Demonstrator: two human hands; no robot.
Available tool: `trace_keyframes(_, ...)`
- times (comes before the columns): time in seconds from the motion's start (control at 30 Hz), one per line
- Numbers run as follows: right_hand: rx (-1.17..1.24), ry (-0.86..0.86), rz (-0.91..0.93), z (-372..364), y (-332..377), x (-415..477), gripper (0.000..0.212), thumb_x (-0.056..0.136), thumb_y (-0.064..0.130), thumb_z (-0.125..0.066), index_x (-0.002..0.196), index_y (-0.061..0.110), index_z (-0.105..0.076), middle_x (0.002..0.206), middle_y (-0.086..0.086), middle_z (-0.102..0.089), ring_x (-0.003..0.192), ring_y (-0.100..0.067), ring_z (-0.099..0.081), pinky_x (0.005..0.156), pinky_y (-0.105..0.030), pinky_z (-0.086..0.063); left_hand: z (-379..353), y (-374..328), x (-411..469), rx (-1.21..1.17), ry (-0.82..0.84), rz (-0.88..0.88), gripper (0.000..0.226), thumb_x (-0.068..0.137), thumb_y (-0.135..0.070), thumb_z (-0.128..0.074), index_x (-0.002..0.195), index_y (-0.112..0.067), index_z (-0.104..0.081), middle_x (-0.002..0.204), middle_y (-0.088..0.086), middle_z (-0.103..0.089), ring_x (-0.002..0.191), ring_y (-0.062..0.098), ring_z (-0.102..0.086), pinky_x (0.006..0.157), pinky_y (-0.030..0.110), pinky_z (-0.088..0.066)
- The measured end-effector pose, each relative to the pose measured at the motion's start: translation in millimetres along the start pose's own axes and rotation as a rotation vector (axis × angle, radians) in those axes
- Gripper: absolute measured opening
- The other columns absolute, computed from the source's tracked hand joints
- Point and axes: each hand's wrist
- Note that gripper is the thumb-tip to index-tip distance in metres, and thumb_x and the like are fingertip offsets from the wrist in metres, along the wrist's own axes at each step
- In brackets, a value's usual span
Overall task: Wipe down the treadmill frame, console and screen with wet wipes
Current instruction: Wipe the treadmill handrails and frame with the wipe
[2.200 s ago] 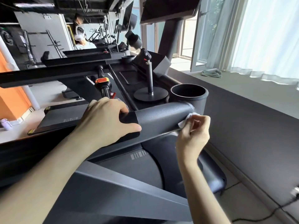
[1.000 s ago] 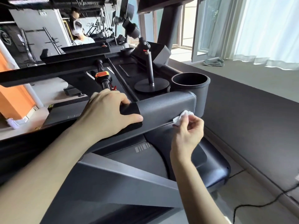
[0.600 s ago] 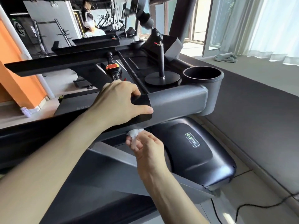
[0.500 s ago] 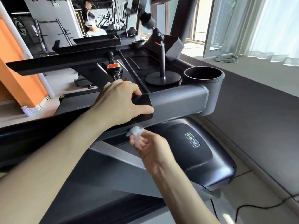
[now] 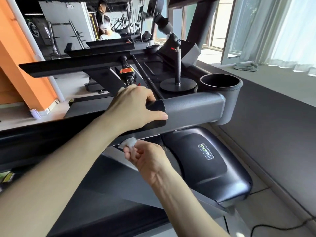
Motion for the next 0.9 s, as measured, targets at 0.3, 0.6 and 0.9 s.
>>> trace_keyframes(0.3, 0.162, -0.216, 0.066, 42.6, 64.1, -14.4, 0.011, 0.095, -0.011, -0.049, 0.093, -0.01, -0.059, 0.087, -0.024, -0.06, 0.052, -0.017, -0.066, 0.052, -0.022, -0.058, -0.6, -1.9, -3.3, -0.001, -0.019, -0.006, 0.057, 0.068, -0.074, -0.072, 0.094, -0.024, -0.072, 0.093, -0.01, -0.066, 0.096, 0.02, -0.052, 0.092, 0.039, -0.041)
trace_keyframes(0.6, 0.339, -0.602, 0.526, 83.7, 111.4, -22.6, 0.018, 0.091, -0.016, -0.053, 0.079, -0.004, -0.06, 0.076, -0.017, -0.061, 0.056, -0.017, -0.063, 0.054, -0.025, -0.057, -1.9, -1.0, -3.6, -0.004, -0.029, -0.018, 0.051, 0.069, -0.074, -0.072, 0.086, -0.026, -0.069, 0.089, -0.011, -0.064, 0.092, 0.02, -0.051, 0.087, 0.038, -0.038)
trace_keyframes(0.9, 0.243, -0.56, 0.438, 97.4, 116.3, -23.9, 0.013, 0.093, -0.011, -0.053, 0.087, -0.002, -0.06, 0.085, -0.015, -0.063, 0.06, -0.017, -0.065, 0.057, -0.023, -0.056, -1.1, -0.9, -4.8, 0.006, -0.039, -0.024, 0.053, 0.071, -0.073, -0.074, 0.092, -0.024, -0.071, 0.089, -0.011, -0.063, 0.093, 0.019, -0.051, 0.088, 0.037, -0.037)
Point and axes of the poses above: each hand's wrist, its own x-axis towards the middle knuckle, its own z-axis out of the back of the hand, y = z × x
